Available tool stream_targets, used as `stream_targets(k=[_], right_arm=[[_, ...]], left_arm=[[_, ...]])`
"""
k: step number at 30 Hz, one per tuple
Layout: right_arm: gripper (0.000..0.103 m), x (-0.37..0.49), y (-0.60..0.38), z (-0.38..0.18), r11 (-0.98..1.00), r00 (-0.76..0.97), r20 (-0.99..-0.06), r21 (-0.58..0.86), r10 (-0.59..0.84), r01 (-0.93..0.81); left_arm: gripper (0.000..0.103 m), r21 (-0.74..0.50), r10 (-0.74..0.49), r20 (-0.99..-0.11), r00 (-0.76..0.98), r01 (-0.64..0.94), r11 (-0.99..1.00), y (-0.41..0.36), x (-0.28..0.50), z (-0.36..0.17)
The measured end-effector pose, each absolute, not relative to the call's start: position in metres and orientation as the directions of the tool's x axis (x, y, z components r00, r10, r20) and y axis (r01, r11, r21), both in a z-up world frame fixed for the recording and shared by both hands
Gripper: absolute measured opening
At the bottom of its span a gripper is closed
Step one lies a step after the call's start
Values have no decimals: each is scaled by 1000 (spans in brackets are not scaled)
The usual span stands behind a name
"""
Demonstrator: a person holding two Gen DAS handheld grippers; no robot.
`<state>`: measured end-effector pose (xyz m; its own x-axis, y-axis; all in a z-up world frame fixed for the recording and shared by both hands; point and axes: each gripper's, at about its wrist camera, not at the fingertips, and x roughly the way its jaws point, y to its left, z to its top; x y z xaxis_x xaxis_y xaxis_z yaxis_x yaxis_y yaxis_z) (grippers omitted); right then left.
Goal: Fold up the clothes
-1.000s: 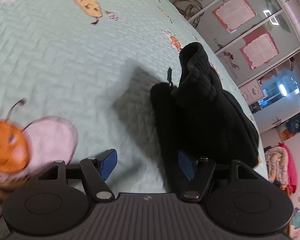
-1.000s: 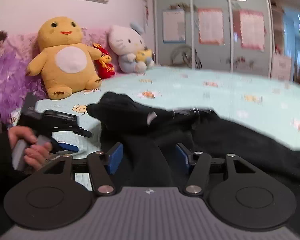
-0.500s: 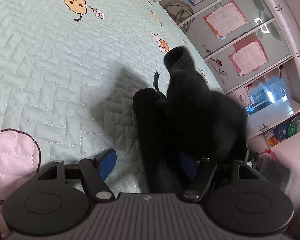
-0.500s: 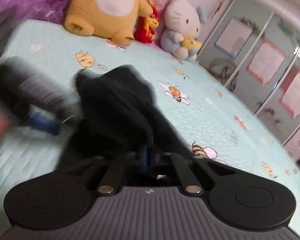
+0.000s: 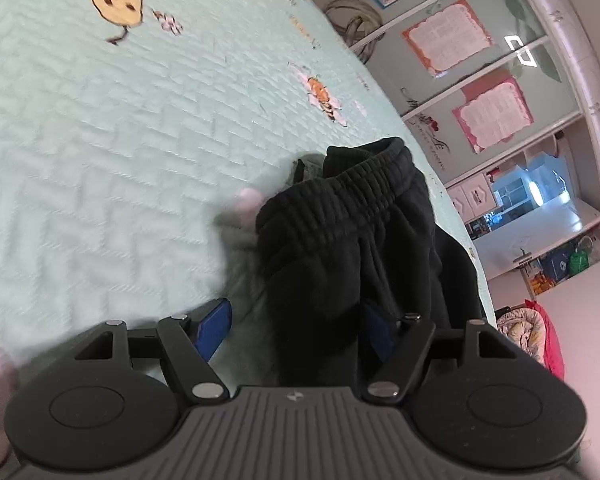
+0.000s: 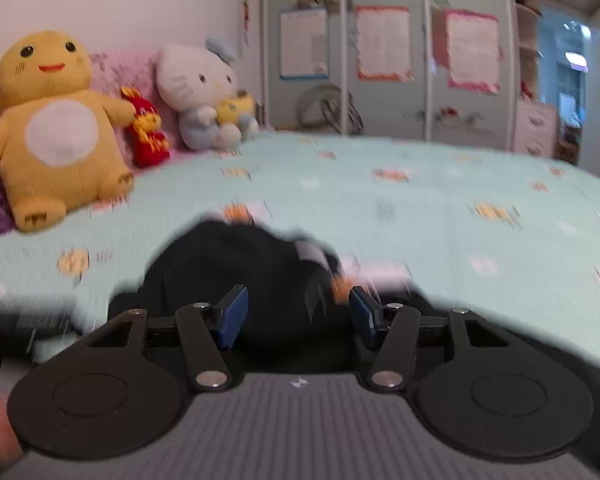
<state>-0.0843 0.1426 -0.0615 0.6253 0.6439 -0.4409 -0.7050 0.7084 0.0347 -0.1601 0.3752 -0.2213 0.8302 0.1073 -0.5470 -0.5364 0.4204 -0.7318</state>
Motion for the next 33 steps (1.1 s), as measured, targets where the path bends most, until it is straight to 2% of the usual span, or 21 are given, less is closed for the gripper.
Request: stream_targets(k=[2,4,5,6,7,9,11,12,14,16,21,24,27,33], right_arm=[[57,-95,117,-71,733,628,-472,57,618,-678],[57,-101,96,-80,760,627,-515,78,585,-645],[57,-102,87,-83,773,626,-531,92,571,-628],[57,-102,80,-85,785,626,-540,111,562,-609],[57,-102,73,-87,797,627,-549,130,553,-590],[57,-102,64,-86,804,630,-547,147,551,-576],[57,-107,58,-81,794,636,-518,153,572,-589],[57,-110,55,-79,788,639,-503,155,582,-595],[65,-112,52,-76,777,638,-480,166,601,-607],[66,-110,52,-76,769,632,-472,178,615,-615],[66,-110,60,-81,749,601,-477,216,641,-627],[66,-115,59,-80,743,599,-474,208,646,-636],[67,-113,55,-81,748,602,-475,215,642,-628],[67,-109,49,-90,760,595,-497,243,631,-603]], left_arm=[[73,-739,107,-553,826,-546,394,381,-147,-223],[66,-745,107,-562,821,-557,366,385,-135,-224],[48,-744,105,-569,815,-565,356,385,-132,-222],[23,-743,100,-574,812,-569,353,384,-131,-221],[16,-740,103,-577,810,-572,354,382,-133,-218],[14,-727,148,-561,814,-570,383,373,-149,-204],[15,-698,208,-542,814,-574,428,364,-172,-191],[24,-678,232,-552,801,-593,434,362,-183,-189],[36,-637,255,-614,747,-660,398,366,-204,-189],[43,-620,276,-641,716,-695,363,370,-223,-186],[63,-589,408,-587,699,-715,378,371,-237,-145],[63,-601,453,-538,711,-700,386,375,-232,-121],[67,-578,417,-531,737,-675,457,386,-202,-104],[70,-468,323,-656,682,-704,535,411,-99,-117]])
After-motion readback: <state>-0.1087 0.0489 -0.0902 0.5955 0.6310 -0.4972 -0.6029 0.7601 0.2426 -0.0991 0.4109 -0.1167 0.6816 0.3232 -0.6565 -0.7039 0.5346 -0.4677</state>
